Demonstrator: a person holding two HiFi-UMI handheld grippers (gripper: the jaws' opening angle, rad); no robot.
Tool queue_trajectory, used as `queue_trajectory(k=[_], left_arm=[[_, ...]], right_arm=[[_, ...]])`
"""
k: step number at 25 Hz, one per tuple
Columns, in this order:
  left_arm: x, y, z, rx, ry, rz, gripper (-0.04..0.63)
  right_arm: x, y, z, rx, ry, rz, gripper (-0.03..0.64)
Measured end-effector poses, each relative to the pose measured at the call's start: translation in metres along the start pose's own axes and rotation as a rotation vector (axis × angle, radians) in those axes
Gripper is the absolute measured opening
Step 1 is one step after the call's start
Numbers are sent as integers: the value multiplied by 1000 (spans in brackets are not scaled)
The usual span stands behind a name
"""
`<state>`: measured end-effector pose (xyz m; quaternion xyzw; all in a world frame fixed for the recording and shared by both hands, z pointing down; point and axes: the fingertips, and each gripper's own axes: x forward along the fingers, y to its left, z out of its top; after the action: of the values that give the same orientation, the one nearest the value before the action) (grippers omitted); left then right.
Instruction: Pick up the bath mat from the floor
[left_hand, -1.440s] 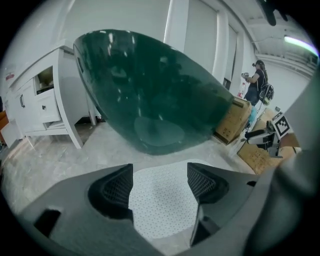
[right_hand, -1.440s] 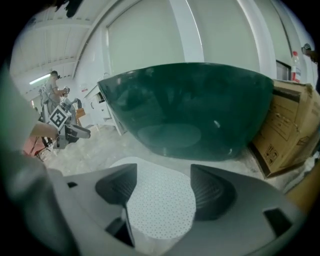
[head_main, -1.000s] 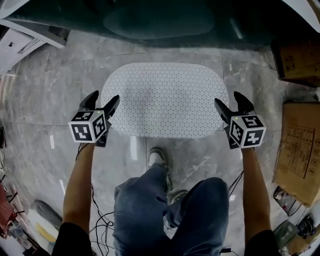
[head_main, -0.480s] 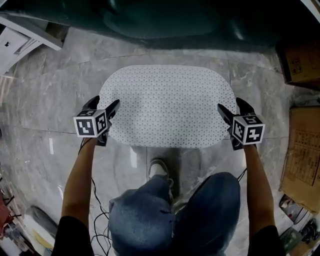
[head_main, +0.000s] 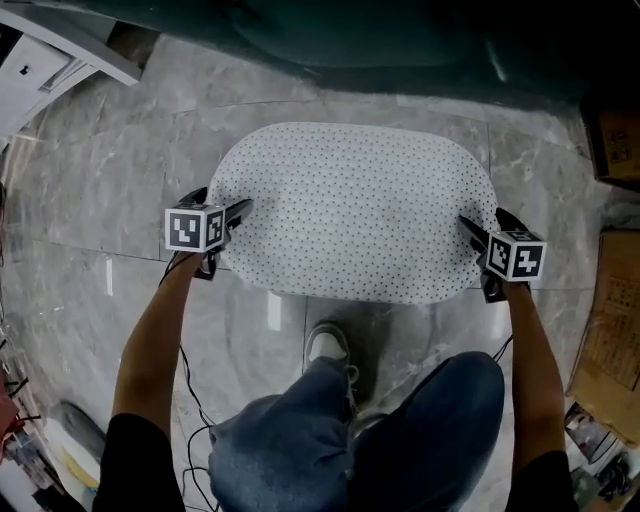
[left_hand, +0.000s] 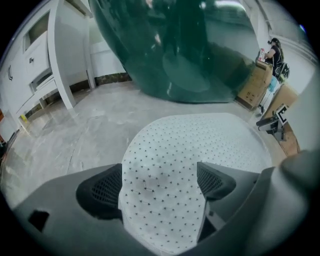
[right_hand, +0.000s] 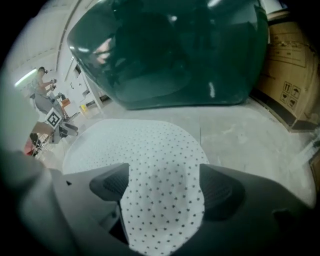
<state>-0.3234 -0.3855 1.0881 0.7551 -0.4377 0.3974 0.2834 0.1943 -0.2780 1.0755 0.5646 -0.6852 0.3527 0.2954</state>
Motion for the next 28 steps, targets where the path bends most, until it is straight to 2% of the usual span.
queue_trajectory(k=[4, 13, 17, 20, 25, 28], left_arm=[[5, 21, -12, -19, 41, 31, 485], [30, 21, -28, -26, 99, 37, 518], [36, 20, -33, -85, 98, 34, 522], [38, 18, -35, -95, 91, 35, 522], [35, 19, -30, -92, 85, 50, 493], [33, 10, -29, -78, 84, 43, 425]], right_arm=[[19, -8, -12, 51, 48, -11, 467], [27, -36, -36, 82, 136, -88, 544], [29, -46, -45, 95, 180, -120, 548], [28, -47, -50, 72, 201, -137, 548], [29, -33, -43, 53, 209, -143, 472], [30, -25, -43, 45, 211, -132, 407]])
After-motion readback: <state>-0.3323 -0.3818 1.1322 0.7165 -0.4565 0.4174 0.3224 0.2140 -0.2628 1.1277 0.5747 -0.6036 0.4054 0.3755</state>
